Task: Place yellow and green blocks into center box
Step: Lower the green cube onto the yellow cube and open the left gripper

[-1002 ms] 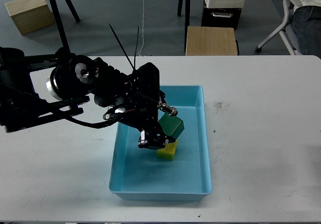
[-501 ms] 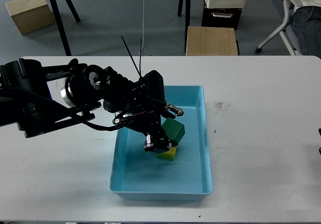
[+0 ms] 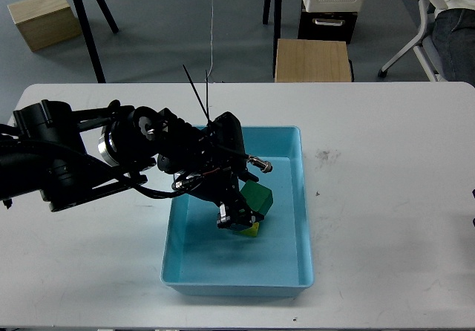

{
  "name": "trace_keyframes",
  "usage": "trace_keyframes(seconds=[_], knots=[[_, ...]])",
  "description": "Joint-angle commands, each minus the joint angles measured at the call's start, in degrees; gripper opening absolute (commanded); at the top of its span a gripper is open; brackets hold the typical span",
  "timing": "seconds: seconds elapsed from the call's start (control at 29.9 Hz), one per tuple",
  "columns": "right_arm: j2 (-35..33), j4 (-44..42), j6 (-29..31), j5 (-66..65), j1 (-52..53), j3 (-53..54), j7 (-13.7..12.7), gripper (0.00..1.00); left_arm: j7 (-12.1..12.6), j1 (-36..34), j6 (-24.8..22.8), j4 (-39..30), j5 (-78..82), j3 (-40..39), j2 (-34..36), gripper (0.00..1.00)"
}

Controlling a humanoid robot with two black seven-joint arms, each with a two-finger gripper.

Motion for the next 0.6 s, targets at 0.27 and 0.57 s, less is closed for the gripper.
trace_keyframes(seconds=[0.27,0.57], knots=[[0.0,0.0,0.0,0.0,0.0,-0.1,0.0,0.97,0.0,0.1,0.0,-0.1,0.0,0.0,0.6,0.99],[-0.2,0.5,0.4,-0.1,0.2,-1.1,0.3,0.98,0.0,-0.8,0.0,-5.8,-4.8,-7.0,6.3,1.0]])
